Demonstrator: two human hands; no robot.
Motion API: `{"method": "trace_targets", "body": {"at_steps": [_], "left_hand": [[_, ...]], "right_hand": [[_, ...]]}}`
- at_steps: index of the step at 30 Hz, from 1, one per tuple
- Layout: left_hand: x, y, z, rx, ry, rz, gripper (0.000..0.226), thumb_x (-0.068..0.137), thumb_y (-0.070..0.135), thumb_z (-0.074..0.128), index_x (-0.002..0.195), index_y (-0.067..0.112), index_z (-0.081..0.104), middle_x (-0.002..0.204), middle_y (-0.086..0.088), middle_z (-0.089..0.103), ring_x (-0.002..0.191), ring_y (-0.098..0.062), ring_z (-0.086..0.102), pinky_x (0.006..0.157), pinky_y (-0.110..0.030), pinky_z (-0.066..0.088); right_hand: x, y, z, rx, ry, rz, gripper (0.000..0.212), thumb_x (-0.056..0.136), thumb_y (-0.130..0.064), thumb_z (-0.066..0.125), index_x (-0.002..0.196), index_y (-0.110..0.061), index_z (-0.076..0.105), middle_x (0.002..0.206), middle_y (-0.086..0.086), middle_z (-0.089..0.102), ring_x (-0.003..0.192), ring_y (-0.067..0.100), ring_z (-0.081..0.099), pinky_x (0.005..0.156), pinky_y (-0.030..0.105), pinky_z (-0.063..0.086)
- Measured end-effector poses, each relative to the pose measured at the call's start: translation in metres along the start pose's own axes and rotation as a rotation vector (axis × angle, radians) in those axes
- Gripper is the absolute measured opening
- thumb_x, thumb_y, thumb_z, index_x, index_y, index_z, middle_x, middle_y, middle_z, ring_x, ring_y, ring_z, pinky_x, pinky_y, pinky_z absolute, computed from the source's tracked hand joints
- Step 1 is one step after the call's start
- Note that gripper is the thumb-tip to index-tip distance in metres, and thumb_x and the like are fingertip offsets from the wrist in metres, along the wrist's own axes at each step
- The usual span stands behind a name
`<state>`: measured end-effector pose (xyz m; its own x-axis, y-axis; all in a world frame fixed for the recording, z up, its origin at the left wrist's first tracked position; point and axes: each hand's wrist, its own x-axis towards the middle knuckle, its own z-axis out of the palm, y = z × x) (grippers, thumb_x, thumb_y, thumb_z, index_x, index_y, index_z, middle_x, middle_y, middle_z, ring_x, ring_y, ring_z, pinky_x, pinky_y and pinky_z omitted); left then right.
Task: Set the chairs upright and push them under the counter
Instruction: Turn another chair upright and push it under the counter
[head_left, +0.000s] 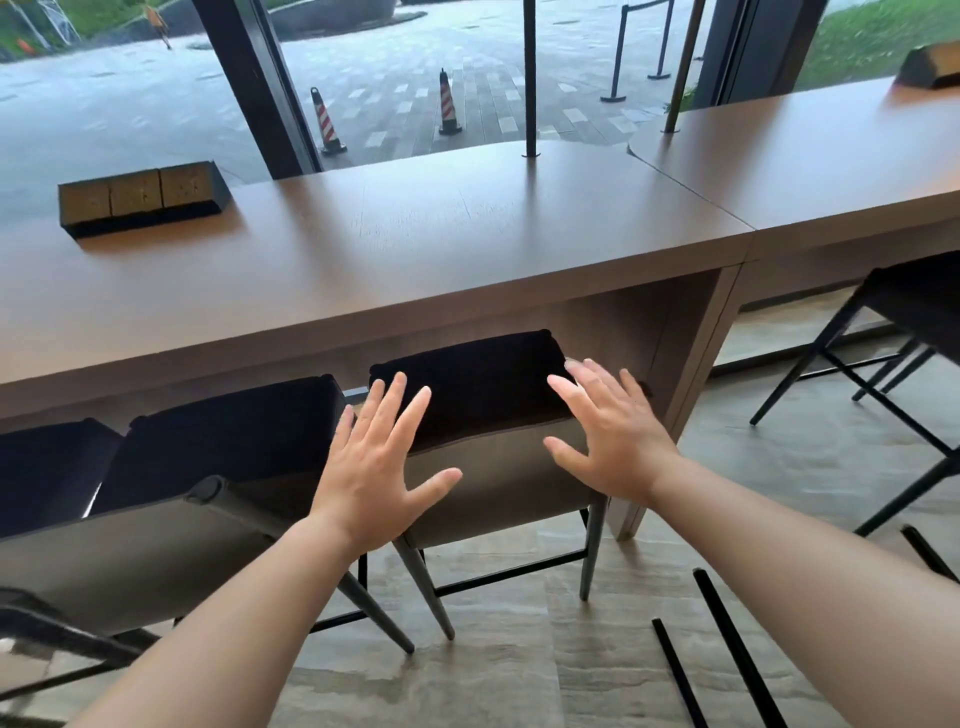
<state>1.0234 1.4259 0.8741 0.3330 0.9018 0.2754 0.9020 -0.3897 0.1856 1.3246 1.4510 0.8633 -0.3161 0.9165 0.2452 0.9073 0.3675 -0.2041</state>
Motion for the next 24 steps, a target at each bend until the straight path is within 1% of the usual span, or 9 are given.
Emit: {"method": "trace_targets", "body": {"at_steps": [2, 4, 8, 11, 14, 18, 21, 23, 24], "left_hand": [[-0.001, 0.017, -0.015, -0.213, 0.058, 0.003, 0.085, 0.083, 0.081, 0.036, 0.150, 0.050, -0.004, 0.165, 0.011, -0.003, 0.150, -0.008, -0.007, 0.119, -0.044, 0.003], [-0.006, 0.031, -0.032, -0.380, 0.130, 0.007, 0.088, 0.080, 0.081, 0.043, 0.151, 0.051, 0.001, 0.164, 0.019, 0.001, 0.150, -0.004, 0.001, 0.116, -0.043, 0.013], [-0.024, 0.052, -0.067, -0.529, 0.206, 0.025, 0.093, 0.075, 0.080, 0.054, 0.151, 0.050, 0.009, 0.161, 0.026, 0.010, 0.147, 0.000, 0.013, 0.109, -0.030, 0.021], [-0.047, 0.072, -0.094, -0.572, 0.226, 0.049, 0.092, 0.075, 0.074, 0.058, 0.152, 0.046, 0.015, 0.159, 0.025, 0.019, 0.145, -0.005, 0.025, 0.110, -0.033, 0.028], [-0.072, 0.093, -0.119, -0.584, 0.228, 0.115, 0.089, 0.078, 0.065, 0.061, 0.152, 0.036, 0.023, 0.158, 0.019, 0.027, 0.144, -0.009, 0.030, 0.111, -0.037, 0.031], [-0.096, 0.122, -0.155, -0.657, 0.240, 0.203, 0.086, 0.081, 0.069, 0.058, 0.151, 0.030, 0.028, 0.157, 0.013, 0.033, 0.143, -0.015, 0.034, 0.112, -0.043, 0.033], [-0.112, 0.147, -0.174, -0.723, 0.231, 0.296, 0.081, 0.083, 0.064, 0.060, 0.151, 0.032, 0.029, 0.157, 0.010, 0.034, 0.143, -0.019, 0.034, 0.113, -0.050, 0.032], [-0.123, 0.159, -0.180, -0.771, 0.218, 0.351, 0.080, 0.082, 0.057, 0.064, 0.151, 0.035, 0.028, 0.157, 0.009, 0.034, 0.144, -0.021, 0.034, 0.112, -0.057, 0.032], [-0.131, 0.167, -0.183, -0.793, 0.205, 0.390, 0.080, 0.082, 0.059, 0.063, 0.150, 0.037, 0.028, 0.157, 0.009, 0.034, 0.144, -0.021, 0.034, 0.112, -0.058, 0.032]], "right_hand": [[-0.010, -0.019, -0.015, 0.240, 0.099, -0.008, 0.070, 0.088, -0.062, 0.043, 0.147, -0.032, 0.022, 0.160, -0.002, 0.019, 0.148, 0.015, 0.008, 0.118, 0.050, 0.015], [-0.023, -0.035, -0.031, 0.435, 0.186, -0.007, 0.071, 0.087, -0.059, 0.050, 0.147, -0.034, 0.023, 0.159, -0.006, 0.020, 0.147, 0.012, 0.012, 0.116, 0.046, 0.022], [-0.055, -0.058, -0.065, 0.629, 0.306, -0.011, 0.073, 0.085, -0.056, 0.057, 0.147, -0.037, 0.023, 0.157, -0.011, 0.024, 0.144, 0.007, 0.020, 0.113, 0.044, 0.032], [-0.086, -0.074, -0.097, 0.684, 0.373, -0.018, 0.072, 0.085, -0.050, 0.059, 0.147, -0.032, 0.027, 0.155, -0.007, 0.030, 0.143, 0.010, 0.025, 0.113, 0.045, 0.033], [-0.121, -0.093, -0.131, 0.711, 0.419, -0.019, 0.070, 0.085, -0.046, 0.059, 0.146, -0.037, 0.025, 0.154, -0.008, 0.033, 0.143, 0.008, 0.026, 0.114, 0.037, 0.030], [-0.170, -0.118, -0.172, 0.728, 0.457, 0.024, 0.069, 0.085, -0.044, 0.056, 0.146, -0.027, 0.030, 0.153, -0.007, 0.035, 0.141, 0.009, 0.029, 0.113, 0.033, 0.030], [-0.216, -0.136, -0.198, 0.727, 0.518, 0.074, 0.069, 0.085, -0.042, 0.057, 0.146, -0.020, 0.032, 0.152, -0.005, 0.036, 0.142, 0.011, 0.030, 0.114, 0.039, 0.031], [-0.246, -0.148, -0.210, 0.715, 0.552, 0.112, 0.069, 0.085, -0.042, 0.058, 0.146, -0.020, 0.032, 0.152, -0.004, 0.036, 0.142, 0.013, 0.030, 0.113, 0.045, 0.031], [-0.264, -0.158, -0.216, 0.693, 0.570, 0.130, 0.070, 0.086, -0.045, 0.058, 0.146, -0.021, 0.032, 0.152, -0.004, 0.036, 0.142, 0.014, 0.030, 0.113, 0.047, 0.031]]}}
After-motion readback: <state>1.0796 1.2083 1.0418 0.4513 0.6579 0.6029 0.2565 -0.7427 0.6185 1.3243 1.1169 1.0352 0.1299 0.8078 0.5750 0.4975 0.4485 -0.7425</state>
